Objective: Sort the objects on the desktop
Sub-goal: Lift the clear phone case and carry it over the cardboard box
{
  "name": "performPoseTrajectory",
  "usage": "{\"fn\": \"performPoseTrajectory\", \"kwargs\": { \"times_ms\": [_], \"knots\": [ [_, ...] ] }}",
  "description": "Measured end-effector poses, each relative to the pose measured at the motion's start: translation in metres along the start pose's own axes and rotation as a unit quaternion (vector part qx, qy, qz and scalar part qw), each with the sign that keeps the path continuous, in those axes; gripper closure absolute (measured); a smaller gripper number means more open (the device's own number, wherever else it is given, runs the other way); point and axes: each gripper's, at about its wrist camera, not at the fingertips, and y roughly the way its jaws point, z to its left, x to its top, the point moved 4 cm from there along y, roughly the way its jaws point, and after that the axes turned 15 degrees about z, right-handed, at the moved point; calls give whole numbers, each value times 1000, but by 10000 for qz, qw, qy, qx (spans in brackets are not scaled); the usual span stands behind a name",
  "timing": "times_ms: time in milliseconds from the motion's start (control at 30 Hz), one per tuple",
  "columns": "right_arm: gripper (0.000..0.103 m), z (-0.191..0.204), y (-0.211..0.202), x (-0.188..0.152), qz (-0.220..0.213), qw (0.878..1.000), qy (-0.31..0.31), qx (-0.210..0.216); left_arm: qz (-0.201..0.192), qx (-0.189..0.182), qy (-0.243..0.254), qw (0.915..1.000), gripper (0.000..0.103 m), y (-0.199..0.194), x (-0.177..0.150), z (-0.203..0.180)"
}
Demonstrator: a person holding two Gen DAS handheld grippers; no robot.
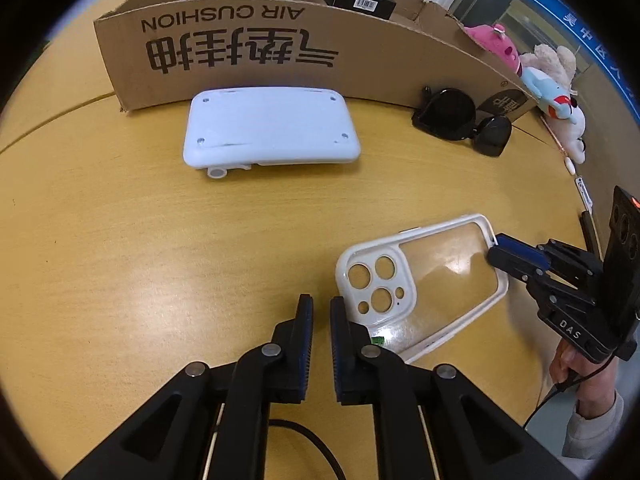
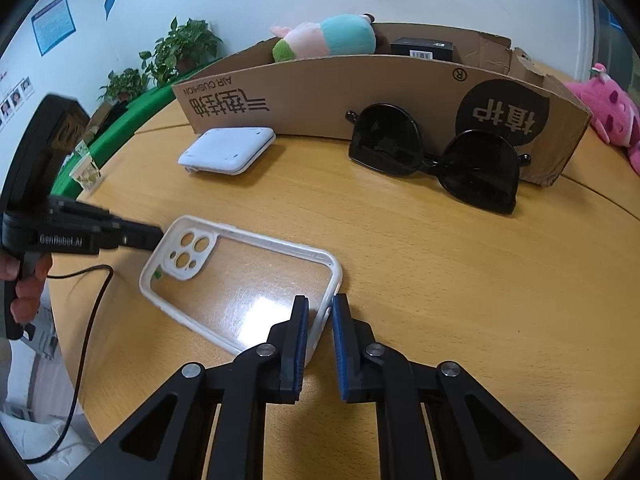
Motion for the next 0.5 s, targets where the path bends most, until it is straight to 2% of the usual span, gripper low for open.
{"fn": "performPoseTrajectory", "kwargs": {
  "times_ms": [133,200,267,333,400,500],
  "knots": [
    [93,0,0,-1,-34,10000,38,-27,75,-359,-234,9991,95,-5,-5,6],
    [94,1,0,-1,-33,10000,14,-44,48,-508,-269,9983,90,-10,-7,6],
    [94,1,0,0,-43,10000,38,-51,50,-644,-238,9976,81,-12,-8,1],
    [94,1,0,0,-43,9999,61,-77,84,-608,-163,9980,72,-9,-7,-4],
    [94,3,0,0,-39,9999,88,-111,184,-519,-160,9984,73,-1,-5,-8],
    [94,5,1,1,-33,9999,94,-112,185,-508,-146,9984,84,3,-4,-11]
  ]
}}
